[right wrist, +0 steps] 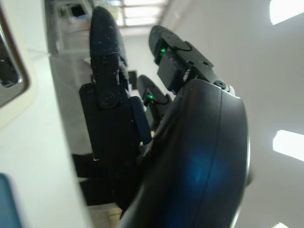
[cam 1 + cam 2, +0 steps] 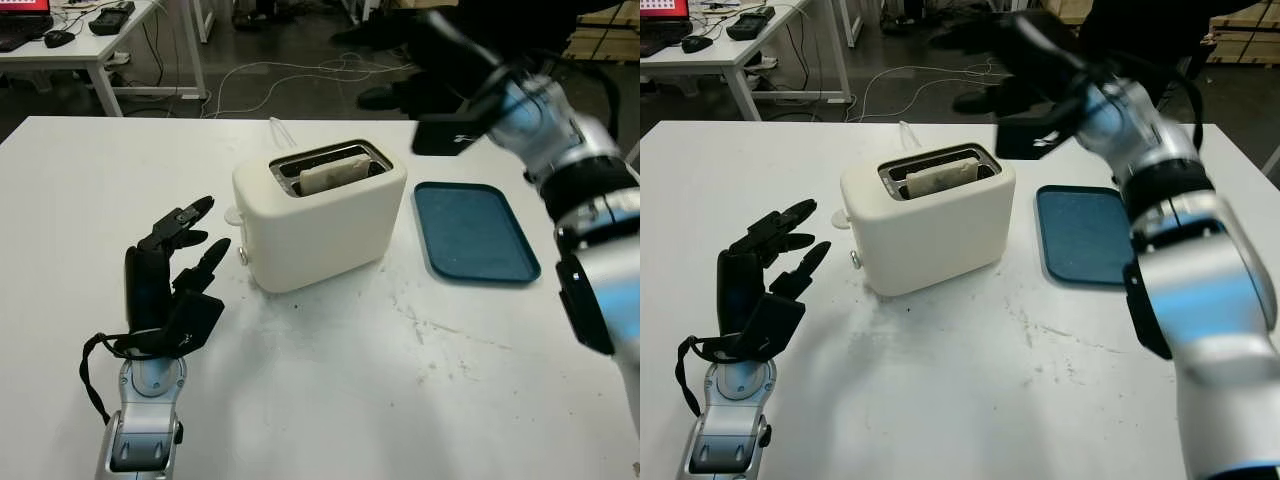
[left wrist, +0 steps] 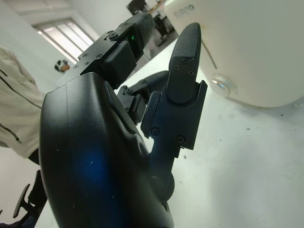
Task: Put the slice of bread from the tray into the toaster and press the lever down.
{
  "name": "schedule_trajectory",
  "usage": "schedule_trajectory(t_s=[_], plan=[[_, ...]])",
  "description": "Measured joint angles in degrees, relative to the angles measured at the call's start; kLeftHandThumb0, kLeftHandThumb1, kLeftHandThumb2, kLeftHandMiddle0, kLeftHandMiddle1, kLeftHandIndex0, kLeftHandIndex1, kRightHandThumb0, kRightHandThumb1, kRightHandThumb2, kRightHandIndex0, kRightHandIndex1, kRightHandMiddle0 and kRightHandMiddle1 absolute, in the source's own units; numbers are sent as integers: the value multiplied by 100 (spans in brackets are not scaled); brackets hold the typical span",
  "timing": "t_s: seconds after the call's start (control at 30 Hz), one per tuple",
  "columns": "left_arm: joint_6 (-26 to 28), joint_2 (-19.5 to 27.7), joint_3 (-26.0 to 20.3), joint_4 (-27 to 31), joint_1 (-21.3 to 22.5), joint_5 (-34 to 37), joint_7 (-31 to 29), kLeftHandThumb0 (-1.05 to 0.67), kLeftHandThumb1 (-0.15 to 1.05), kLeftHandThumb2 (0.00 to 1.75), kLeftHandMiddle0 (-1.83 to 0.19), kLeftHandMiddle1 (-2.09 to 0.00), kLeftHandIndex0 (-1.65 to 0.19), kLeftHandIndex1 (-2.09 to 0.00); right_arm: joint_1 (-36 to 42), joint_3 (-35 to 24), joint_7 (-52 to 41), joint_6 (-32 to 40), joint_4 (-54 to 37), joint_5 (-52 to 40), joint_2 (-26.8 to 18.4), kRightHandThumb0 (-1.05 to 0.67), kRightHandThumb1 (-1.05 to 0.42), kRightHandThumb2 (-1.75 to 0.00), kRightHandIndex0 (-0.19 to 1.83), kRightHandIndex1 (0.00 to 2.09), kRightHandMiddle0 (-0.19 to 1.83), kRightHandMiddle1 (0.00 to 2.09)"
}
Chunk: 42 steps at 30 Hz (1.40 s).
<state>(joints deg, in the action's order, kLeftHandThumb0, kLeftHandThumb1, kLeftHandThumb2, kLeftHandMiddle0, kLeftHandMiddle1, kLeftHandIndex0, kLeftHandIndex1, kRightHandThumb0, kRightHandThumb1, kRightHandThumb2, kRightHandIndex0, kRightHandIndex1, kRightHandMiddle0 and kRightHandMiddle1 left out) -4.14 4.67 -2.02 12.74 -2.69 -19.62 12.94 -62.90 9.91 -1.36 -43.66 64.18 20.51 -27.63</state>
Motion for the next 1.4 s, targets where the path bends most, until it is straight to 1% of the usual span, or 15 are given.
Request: schedule_trajectory(t_s=[0.03, 0.1, 0.2, 0.27, 0.4, 0.5, 0.57, 0.67, 0.9, 1.0, 1.03, 1.17, 1.3, 1.4], plan=[[0, 11, -1, 2, 2, -1, -2, -51, 92, 14, -52, -92, -75, -7, 333, -186, -159, 8, -155, -302, 9, -64, -92, -26, 69, 20, 72, 3], [0, 46, -3, 6, 12, -2, -11, -50, 92, 15, -52, -91, -75, -7, 1059, -444, -481, 56, -561, -787, 35, -65, -92, -28, 70, 19, 72, 2], [3, 123, -24, 11, 55, -12, -31, -49, 92, 15, -53, -90, -75, -7, 2286, -725, -758, 302, -1507, -1316, 108, -63, -92, -28, 77, 21, 71, 1], [3, 175, -65, 14, 83, -11, -58, -51, 92, 16, -53, -89, -75, -7, 3110, -946, -817, 470, -2246, -1696, 241, -61, -92, -27, 77, 19, 72, 1], [2, 335, -147, 12, 157, -9, -105, -52, 92, 15, -54, -89, -76, -7, 4580, -1378, -770, 1102, -3830, -2571, 736, -58, -92, -22, 81, 14, 77, 3], [2, 550, -253, 17, 243, -19, -182, -51, 92, 12, -54, -89, -77, -8, 5296, -1640, -553, 1442, -4595, -2913, 1152, -56, -92, -21, 85, 13, 80, 3], [2, 741, -353, 23, 335, -70, -240, -51, 92, 10, -54, -90, -79, -8, 5521, -1748, -429, 1580, -4754, -2926, 1321, -52, -92, -21, 87, 13, 81, 2], [-3, 1043, -475, 30, 446, -134, -282, -49, 92, 7, -56, -90, -81, -9, 5623, -1813, -283, 1691, -4775, -2859, 1460, -50, -92, -20, 88, 12, 82, 2], [-141, 1562, -622, 14, 724, -238, -485, -47, 92, 4, -60, -91, -85, -11, 5649, -1822, -63, 1941, -4796, -2541, 1687, -58, -92, -17, 91, 9, 85, 2], [-179, 1852, -623, -39, 766, -240, -787, -42, 91, 2, -67, -90, -91, -13, 5649, -1817, -28, 1954, -4796, -2442, 1731, -56, -92, -17, 92, 8, 85, 1], [-227, 1964, -623, -79, 786, -243, -872, -40, 90, 1, -74, -88, -96, -14, 5649, -1817, -32, 1956, -4796, -2443, 1757, -55, -92, -17, 93, 8, 86, 2], [-720, 2372, -622, -391, 919, -236, -1095, -29, 85, 0, -92, -93, -108, -16, 5647, -1816, -78, 1975, -4796, -2442, 1800, -56, -92, -17, 95, 7, 88, 1], [-1281, 2720, -581, -784, 1135, -252, -1260, -28, 83, 0, -97, -104, -116, -14, 5644, -1828, -89, 2002, -4796, -2443, 1801, -56, -92, -17, 96, 6, 88, 1], [-1592, 2935, -481, -1022, 1368, -405, -1315, -30, 85, 1, -97, -110, -117, -12, 5631, -1836, -130, 2002, -4796, -2443, 1803, -57, -92, -16, 98, 6, 90, 1]])
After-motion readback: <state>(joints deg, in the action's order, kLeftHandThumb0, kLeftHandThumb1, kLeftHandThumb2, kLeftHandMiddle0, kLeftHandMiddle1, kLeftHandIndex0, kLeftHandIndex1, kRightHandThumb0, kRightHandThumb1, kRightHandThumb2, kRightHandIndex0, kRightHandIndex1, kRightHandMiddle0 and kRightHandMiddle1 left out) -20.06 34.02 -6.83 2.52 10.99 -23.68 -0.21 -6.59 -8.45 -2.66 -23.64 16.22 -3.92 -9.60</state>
